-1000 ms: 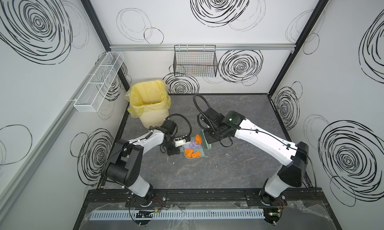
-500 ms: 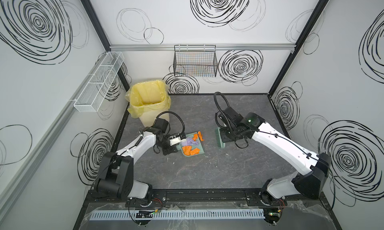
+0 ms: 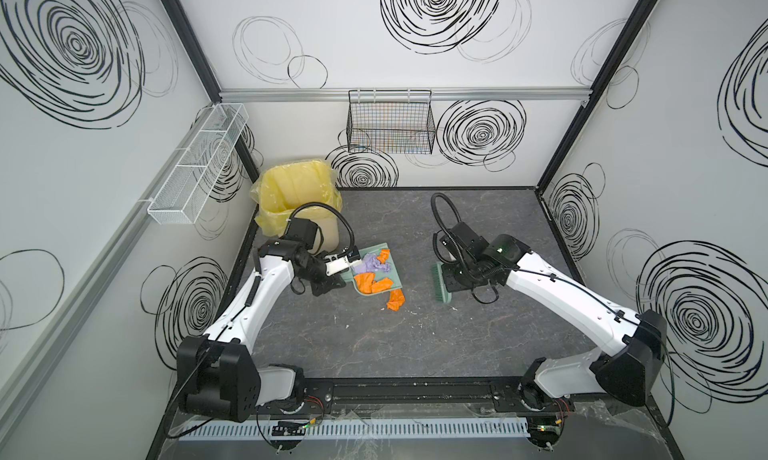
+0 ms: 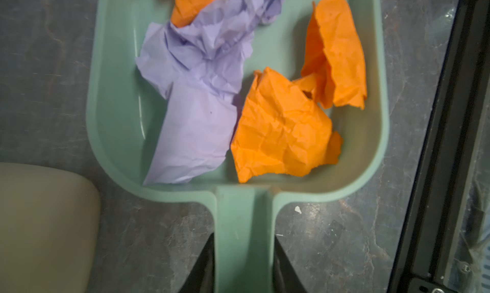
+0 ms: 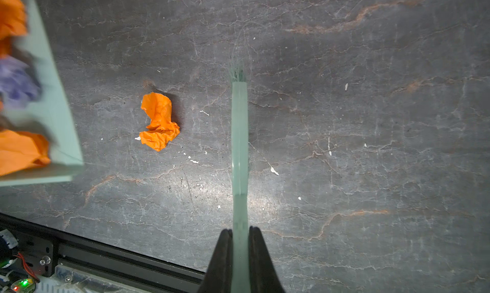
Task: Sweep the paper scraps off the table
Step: 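Lift the full dustpan toward the bin while the right gripper withdraws the brush, then tip the dustpan over the yellow bin with the left gripper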
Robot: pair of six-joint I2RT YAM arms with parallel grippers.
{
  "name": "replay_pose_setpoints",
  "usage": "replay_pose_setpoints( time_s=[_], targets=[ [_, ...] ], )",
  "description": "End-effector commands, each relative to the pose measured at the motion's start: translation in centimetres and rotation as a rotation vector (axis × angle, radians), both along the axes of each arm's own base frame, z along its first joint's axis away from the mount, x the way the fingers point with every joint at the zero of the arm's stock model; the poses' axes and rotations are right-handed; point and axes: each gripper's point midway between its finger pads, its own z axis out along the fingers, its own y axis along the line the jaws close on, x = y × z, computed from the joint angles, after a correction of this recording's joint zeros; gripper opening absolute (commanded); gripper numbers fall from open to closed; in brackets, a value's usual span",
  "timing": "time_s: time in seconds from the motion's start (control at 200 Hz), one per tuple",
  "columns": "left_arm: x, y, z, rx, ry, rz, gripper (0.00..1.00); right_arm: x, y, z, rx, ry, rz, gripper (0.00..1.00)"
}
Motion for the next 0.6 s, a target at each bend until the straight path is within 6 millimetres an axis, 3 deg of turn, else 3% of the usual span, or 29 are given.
replay_pose_setpoints(
  time_s=[0.0,0.34,0.595],
  targets=[
    [0.1,0.8,2.8,-0.023,0.001,-0.027,0.0,0.2,-0.1,0.7,0.025,-0.032,-0.009,0.0],
    [3.4,5.2,10.5,-0.046,-0.053,0.03,0.0,-0.1,-0.1,-0.7,0.038,-0.016,-0.002,0.0],
    [6.4,9.1,12.7,-0.005,-0.129,0.122,0.0,-0.3,0.0,-1.5,0.046,-0.007,0.003,0.0]
  ],
)
